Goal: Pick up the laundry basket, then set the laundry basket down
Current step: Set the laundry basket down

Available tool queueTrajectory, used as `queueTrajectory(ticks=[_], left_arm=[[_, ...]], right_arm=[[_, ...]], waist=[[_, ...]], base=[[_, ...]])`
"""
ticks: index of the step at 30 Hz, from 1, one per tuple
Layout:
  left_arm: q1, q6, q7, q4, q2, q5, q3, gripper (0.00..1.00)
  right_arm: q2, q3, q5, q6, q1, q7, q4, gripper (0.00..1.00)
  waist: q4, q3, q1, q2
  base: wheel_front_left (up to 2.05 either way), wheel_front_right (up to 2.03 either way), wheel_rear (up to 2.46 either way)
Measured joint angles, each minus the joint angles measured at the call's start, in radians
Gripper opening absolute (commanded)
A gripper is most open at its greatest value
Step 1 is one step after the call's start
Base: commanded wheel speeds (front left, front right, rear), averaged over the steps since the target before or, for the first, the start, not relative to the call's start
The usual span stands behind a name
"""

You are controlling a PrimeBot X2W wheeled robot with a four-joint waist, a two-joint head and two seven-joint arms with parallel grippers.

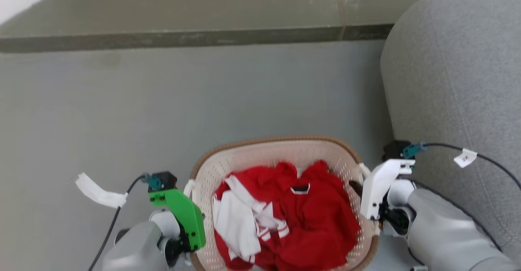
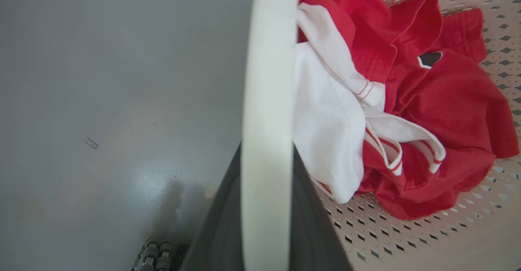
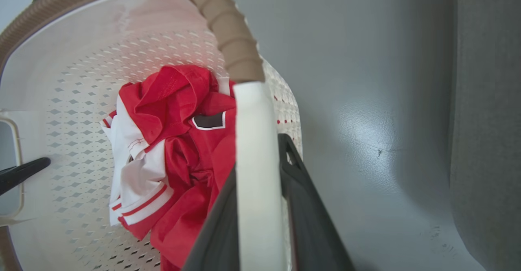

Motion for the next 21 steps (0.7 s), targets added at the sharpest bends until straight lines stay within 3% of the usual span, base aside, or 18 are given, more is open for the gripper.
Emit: queueTrajectory(ticks=[21], left_arm=[[-0.142, 0.0, -0.144, 0.002, -0.001, 0.041, 0.004, 0.0]], right_arm=[[-0.039, 0.002, 0.0, 0.0, -0.098, -0.159, -0.065, 0.0]], waist=[[-0.015, 0.253, 0.0, 0.0]], base=[[0.0, 0.0, 0.0]])
